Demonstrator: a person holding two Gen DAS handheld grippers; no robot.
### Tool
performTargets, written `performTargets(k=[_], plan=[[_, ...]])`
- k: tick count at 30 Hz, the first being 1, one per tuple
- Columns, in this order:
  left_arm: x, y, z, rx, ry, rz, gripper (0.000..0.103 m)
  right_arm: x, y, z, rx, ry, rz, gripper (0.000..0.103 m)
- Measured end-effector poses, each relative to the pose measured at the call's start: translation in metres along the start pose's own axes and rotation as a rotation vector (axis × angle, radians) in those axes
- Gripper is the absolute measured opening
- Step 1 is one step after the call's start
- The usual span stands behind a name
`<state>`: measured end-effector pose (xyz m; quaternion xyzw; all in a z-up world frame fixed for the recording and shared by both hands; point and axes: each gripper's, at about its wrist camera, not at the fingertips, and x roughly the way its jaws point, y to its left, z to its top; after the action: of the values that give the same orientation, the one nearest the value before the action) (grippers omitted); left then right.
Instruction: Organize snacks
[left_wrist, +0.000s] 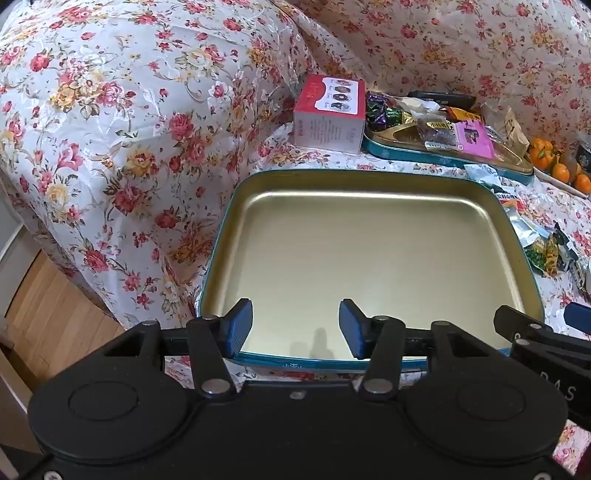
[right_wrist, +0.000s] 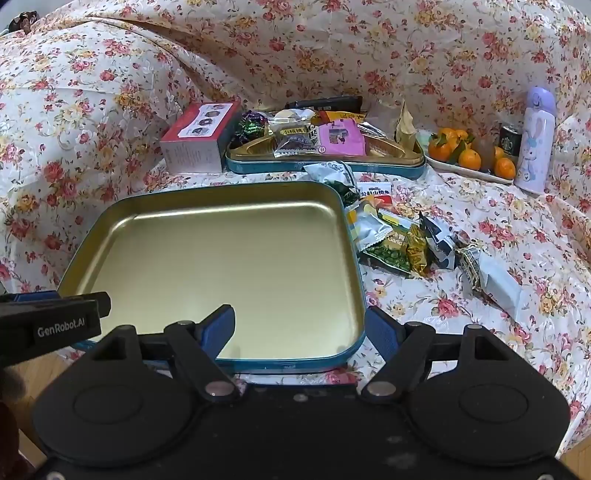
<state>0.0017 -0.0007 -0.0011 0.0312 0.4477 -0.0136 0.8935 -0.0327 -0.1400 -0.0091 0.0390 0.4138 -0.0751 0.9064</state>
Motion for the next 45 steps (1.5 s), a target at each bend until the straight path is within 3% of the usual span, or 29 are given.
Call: performTargets(k=[45], plan=[[0.0050,-0.0013,-0.0037,0.019,0.022,-0.011,0.057,-0.0020,0.0022,-0.0030,0.013,0.007,0.016,0.081]])
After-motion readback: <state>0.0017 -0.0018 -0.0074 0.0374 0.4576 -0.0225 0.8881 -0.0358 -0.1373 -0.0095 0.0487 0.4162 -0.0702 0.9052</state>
